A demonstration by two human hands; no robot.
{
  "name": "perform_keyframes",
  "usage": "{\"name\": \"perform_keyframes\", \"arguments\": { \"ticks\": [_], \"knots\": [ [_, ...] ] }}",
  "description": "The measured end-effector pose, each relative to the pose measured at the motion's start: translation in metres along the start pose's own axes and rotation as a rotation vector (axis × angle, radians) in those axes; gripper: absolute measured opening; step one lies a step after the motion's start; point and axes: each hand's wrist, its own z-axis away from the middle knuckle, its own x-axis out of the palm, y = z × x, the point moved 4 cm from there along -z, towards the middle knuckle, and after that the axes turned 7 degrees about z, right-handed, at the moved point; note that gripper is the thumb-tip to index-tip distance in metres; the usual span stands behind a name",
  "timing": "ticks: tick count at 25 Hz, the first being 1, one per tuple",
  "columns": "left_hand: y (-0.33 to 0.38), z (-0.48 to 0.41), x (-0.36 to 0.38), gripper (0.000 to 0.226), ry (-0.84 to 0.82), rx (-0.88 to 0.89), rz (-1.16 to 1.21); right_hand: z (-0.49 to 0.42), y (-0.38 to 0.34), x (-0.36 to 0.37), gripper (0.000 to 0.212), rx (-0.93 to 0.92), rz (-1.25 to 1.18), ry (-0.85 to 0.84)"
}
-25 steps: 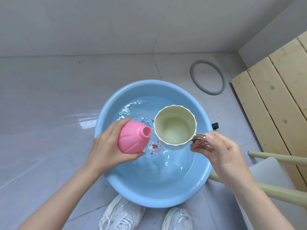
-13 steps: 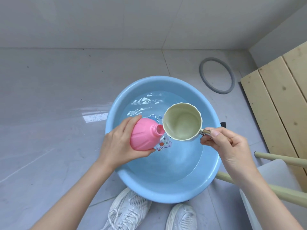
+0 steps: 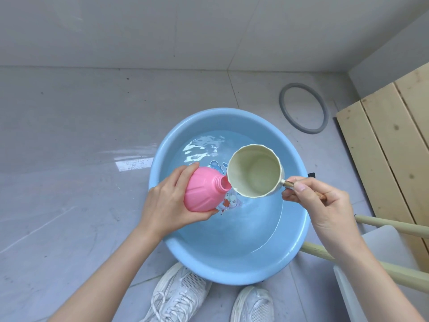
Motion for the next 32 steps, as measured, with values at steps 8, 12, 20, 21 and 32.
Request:
{"name": "perform_keyframes", "arguments": {
  "ticks": [8, 12, 20, 21, 32],
  "knots": [
    [0.000, 0.000, 0.000, 0.098, 0.026, 0.009, 0.010, -0.001, -0.003, -0.005, 0.016, -0.006, 0.060, 0.010],
    [0.000, 0.000, 0.000, 0.098, 0.036, 0.019, 0.005, 0.001, -0.007, -0.007, 0.015, -0.013, 0.076, 0.012],
    [-0.001, 0.001, 0.001, 0.099, 0.030, 0.013, -0.004, 0.002, -0.013, -0.007, 0.016, -0.031, 0.102, -0.013],
    [-0.001, 0.001, 0.001, 0.099, 0.033, 0.013, -0.003, 0.002, -0.013, -0.006, 0.019, -0.033, 0.105, -0.013],
    [-0.001, 0.001, 0.001, 0.099, 0.047, 0.014, -0.003, 0.004, -0.023, -0.004, 0.035, -0.077, 0.140, -0.031]
  ]
}}
